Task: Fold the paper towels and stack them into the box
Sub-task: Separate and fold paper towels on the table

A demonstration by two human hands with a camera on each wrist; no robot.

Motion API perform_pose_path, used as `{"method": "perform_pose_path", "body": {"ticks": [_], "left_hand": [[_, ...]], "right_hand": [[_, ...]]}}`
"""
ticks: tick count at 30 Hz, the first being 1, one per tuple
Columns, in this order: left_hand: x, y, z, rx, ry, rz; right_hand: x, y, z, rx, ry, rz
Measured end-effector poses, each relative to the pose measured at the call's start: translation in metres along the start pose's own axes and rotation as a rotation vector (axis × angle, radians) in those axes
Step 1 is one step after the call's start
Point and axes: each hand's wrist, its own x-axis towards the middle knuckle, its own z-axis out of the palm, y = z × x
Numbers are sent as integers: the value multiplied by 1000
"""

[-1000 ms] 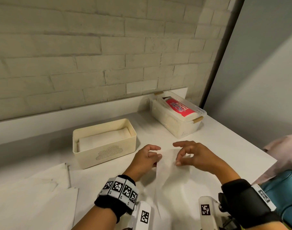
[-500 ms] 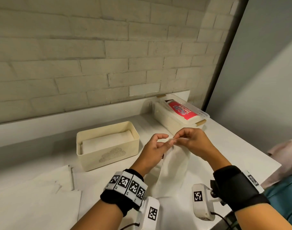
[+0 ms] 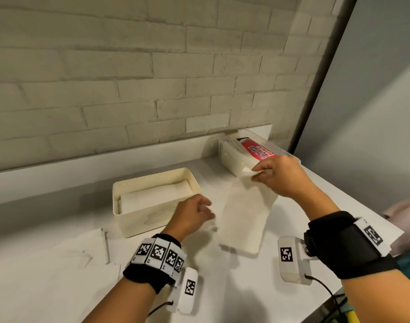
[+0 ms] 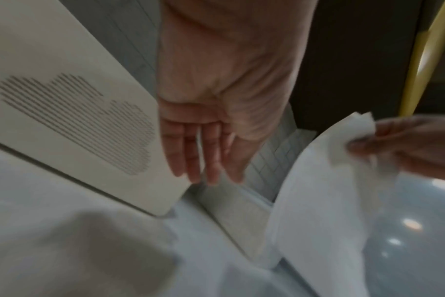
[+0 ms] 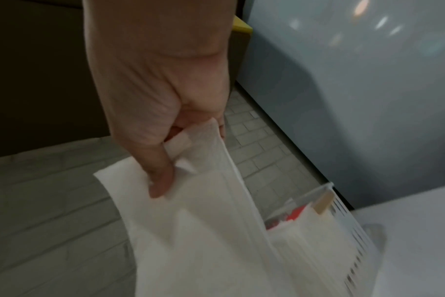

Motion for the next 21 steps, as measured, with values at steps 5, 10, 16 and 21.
{"method": "perform_pose_path", "body": {"ticks": [5,10,16,21], "left_hand": [[-2,-48,0,545,-35,-293],[-7,-54,15,597,63,-403],[3,-59,6,484,15,-430],[1,-58,5,709,-26,-342]], "right_hand": [[-2,-4,-7,-107,8,-54],[-4,-9,0,-194,-111,-79],[-7,-13,10,-161,-201,-12],[-7,-9,6,-146,-227,15]]}}
